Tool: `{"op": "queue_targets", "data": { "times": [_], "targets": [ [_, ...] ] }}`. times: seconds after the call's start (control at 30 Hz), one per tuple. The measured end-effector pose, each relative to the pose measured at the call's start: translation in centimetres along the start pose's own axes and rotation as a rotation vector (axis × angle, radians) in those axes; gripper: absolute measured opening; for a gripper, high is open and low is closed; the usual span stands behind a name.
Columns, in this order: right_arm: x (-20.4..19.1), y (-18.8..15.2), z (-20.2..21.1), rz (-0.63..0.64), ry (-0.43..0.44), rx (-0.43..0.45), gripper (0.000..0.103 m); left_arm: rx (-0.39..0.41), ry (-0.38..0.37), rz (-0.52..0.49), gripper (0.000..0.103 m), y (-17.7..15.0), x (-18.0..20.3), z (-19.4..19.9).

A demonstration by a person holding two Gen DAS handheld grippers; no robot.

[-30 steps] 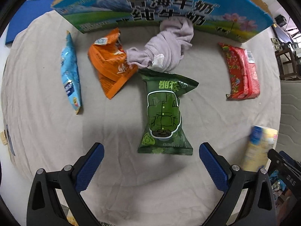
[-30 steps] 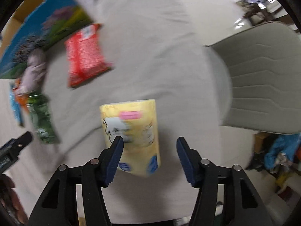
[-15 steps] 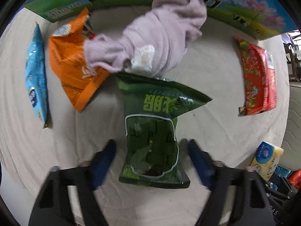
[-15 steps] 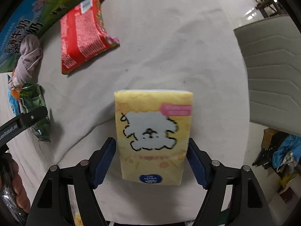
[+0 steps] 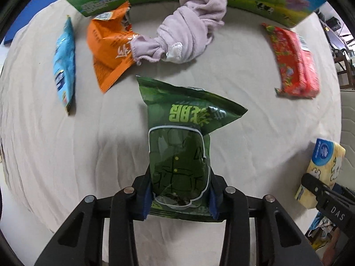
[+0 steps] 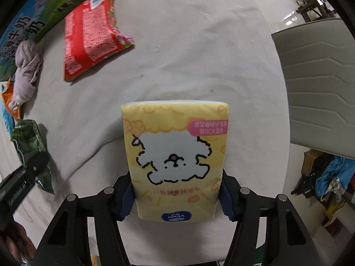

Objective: Organize soft objects
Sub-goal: 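Grasp the green snack bag with the left tool while the right tool grasps the yellow tissue pack, then carry both items into the box and open both tools to release them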

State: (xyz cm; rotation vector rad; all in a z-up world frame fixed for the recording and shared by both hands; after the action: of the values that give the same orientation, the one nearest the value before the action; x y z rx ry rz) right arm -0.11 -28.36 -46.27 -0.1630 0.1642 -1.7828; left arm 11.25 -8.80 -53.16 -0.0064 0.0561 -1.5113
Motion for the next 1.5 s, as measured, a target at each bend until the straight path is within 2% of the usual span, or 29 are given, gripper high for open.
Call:
{"op": "queue_targets", "data": {
  "times": [0.07, 0.33, 0.43, 0.53, 0.57, 0.63, 0.7, 0.77, 0.83, 0.93, 1.03, 1.2, 1.37, 1.5],
  "targets": [
    [0.6, -1.2, 1.8, 0.020, 0.005, 0.018, 0.065, 0.016, -0.006, 0.006, 0.036, -0.9, -0.1, 0.5],
    [-0.8, -2.2, 8.1, 0.107, 0.062, 0.128, 0.065, 0.108, -0.093, 0.032, 0.036, -4.0, -0.9, 5.3],
    [-2.9, -1.0, 13.1, 0.140, 0.096, 0.194, 0.065, 0.159, -0.135, 0.028, 0.036, -2.7, 0.2, 9.8],
    [-4.4, 0.7, 17.3, 0.168, 0.130, 0.256, 0.065, 0.209, -0.189, 0.020, 0.036, -0.5, 0.7, 15.3],
    [-4.8, 1.2, 19.0, 0.178, 0.144, 0.274, 0.065, 0.220, -0.202, 0.014, 0.036, 3.1, 0.9, 18.2],
    [-6.0, 3.7, 22.3, 0.195, 0.163, 0.309, 0.065, 0.250, -0.228, 0.006, 0.036, 4.8, 0.9, 20.1],
    [-7.4, 6.2, 25.3, 0.215, 0.175, 0.348, 0.065, 0.280, -0.252, -0.009, 0.036, 8.1, 1.3, 22.2],
    [-8.4, 8.9, 27.0, 0.227, 0.174, 0.379, 0.065, 0.301, -0.270, -0.020, 0.036, 11.5, 1.9, 24.8],
    [-9.3, 12.2, 28.1, 0.230, 0.155, 0.409, 0.065, 0.313, -0.277, -0.025, 0.036, 14.9, 2.0, 25.8],
    [-10.7, 17.0, 28.9, 0.227, 0.149, 0.416, 0.065, 0.313, -0.267, -0.036, 0.036, 19.0, 2.2, 25.5],
    [-11.3, 21.8, 28.0, 0.226, 0.135, 0.395, 0.065, 0.277, -0.269, -0.036, 0.036, 23.7, 2.4, 24.3],
    [-13.6, 29.9, 24.6, 0.241, 0.095, 0.346, 0.065, 0.153, -0.290, -0.031, 0.036, 30.6, 3.7, 20.4],
    [-14.7, 35.5, 20.5, 0.253, 0.058, 0.287, 0.065, 0.059, -0.293, -0.040, 0.036, 34.2, 5.1, 16.3],
    [-14.8, 38.3, 17.9, 0.260, 0.039, 0.247, 0.065, -0.022, -0.315, -0.036, 0.036, 35.9, 6.3, 13.6]
  ]
}}
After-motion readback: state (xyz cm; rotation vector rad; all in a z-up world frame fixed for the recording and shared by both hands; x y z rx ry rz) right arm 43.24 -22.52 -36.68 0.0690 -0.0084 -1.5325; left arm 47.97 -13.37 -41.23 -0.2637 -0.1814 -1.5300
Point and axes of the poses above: each gripper's, at about its wrist camera, not at the fingertips, and z roughly against the way its jaws point, x to its right, y to its top, the point moved 8 cm from there along -z, roughly the way its jaws point, and after that the axes turned 10 degrees about z, right-handed, at the moved point
